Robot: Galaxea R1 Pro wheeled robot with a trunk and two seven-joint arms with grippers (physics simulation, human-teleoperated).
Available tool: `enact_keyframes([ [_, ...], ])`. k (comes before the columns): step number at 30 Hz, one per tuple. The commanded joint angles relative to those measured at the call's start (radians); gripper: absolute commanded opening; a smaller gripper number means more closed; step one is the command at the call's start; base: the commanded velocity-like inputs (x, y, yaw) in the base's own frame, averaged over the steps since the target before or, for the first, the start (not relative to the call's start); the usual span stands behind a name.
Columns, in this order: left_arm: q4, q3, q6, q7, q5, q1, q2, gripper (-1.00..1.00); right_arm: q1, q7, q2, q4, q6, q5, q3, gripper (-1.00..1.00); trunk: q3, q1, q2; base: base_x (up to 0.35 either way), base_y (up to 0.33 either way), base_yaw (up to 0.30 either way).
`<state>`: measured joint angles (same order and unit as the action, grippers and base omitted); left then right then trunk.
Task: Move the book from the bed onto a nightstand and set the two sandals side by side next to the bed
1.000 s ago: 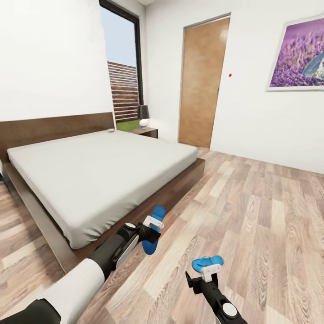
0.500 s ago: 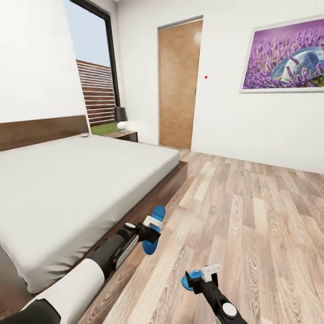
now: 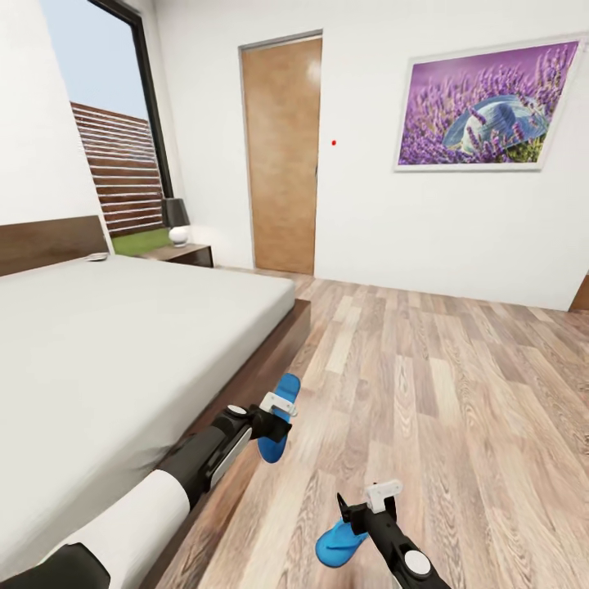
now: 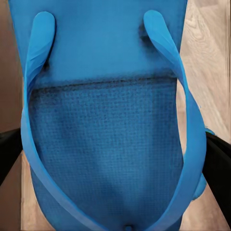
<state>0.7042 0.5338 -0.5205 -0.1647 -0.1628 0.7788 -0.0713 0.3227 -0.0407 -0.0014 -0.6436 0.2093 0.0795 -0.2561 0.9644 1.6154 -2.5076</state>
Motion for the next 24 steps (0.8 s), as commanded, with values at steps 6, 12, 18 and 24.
enact_keyframes([
  [6,0.001,0.0,-0.008,0.004,-0.011,0.0,0.0,-1.0,0.001,-0.004,0.0,0.002,0.004,0.009,-0.002,1.0,-0.002,0.0,0.0,-0.023,-0.133,-0.287],
  [12,0.001,0.0,-0.007,0.004,-0.012,0.0,0.001,-1.0,0.001,-0.004,0.0,0.001,0.004,0.009,-0.002,1.0,-0.006,0.0,0.0,-0.004,-0.003,-0.287],
  [18,0.001,-0.001,-0.007,0.004,-0.012,0.0,0.001,-1.0,0.001,-0.004,0.001,0.001,0.004,0.009,-0.002,1.0,-0.009,0.0,0.0,0.132,0.227,-0.276],
  [24,0.001,-0.001,-0.007,0.004,-0.012,0.0,0.002,-1.0,0.001,-0.004,0.001,0.001,0.004,0.009,-0.002,1.0,-0.013,0.0,0.0,0.178,0.136,-0.238],
])
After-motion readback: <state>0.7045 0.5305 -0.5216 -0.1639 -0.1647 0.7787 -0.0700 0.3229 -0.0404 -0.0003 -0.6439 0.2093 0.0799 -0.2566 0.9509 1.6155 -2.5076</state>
